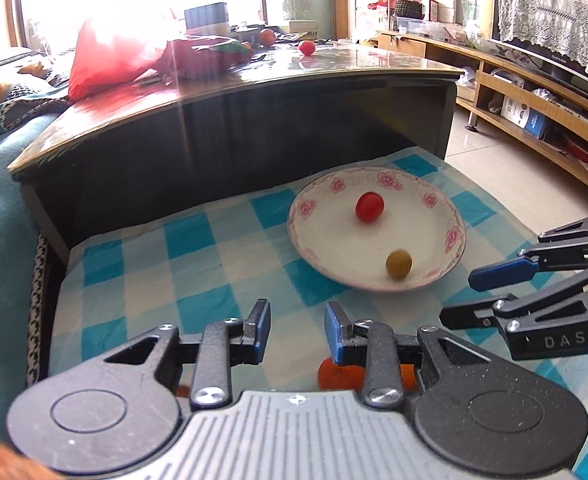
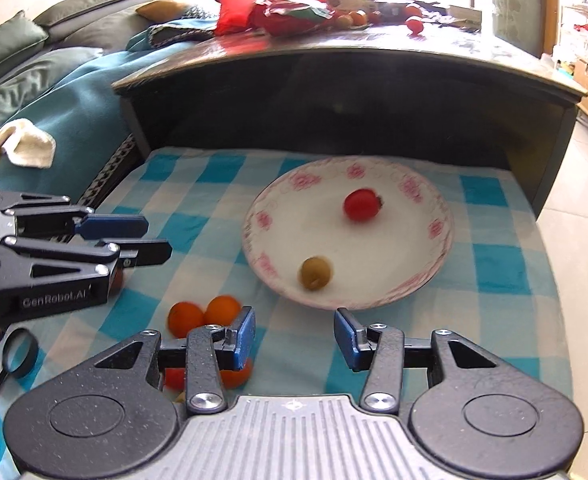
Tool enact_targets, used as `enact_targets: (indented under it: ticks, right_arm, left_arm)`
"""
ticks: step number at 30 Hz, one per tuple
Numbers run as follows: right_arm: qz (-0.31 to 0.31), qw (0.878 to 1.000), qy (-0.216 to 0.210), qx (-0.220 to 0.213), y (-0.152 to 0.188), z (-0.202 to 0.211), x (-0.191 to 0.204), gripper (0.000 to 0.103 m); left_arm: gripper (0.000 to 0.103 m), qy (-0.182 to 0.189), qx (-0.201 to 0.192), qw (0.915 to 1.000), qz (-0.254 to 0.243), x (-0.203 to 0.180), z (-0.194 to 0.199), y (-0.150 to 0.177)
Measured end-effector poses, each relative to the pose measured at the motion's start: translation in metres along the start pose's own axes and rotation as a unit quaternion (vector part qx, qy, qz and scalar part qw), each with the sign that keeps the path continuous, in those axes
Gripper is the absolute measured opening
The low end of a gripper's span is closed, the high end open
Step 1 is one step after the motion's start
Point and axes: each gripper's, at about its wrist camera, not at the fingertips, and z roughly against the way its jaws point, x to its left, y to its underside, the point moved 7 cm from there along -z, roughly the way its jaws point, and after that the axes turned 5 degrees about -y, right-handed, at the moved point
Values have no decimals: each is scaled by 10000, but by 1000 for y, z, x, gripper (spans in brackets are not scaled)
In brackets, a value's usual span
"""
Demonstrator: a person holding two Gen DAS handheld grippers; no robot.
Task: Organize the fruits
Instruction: 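Grasp the dark red plum with the left tool while the right tool grasps the yellow-brown fruit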
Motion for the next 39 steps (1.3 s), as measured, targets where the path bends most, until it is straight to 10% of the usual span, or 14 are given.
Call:
enact_targets:
  ticks: [14,39]
  right_arm:
    - [371,9969,-391,572,50,-7,47,44]
    - [481,9964,-314,622,54,-29,48,50]
  left_arm:
    - [41,-245,175,9995,94,55,34,56]
    - [60,-603,463,9971,17,69,-28,62]
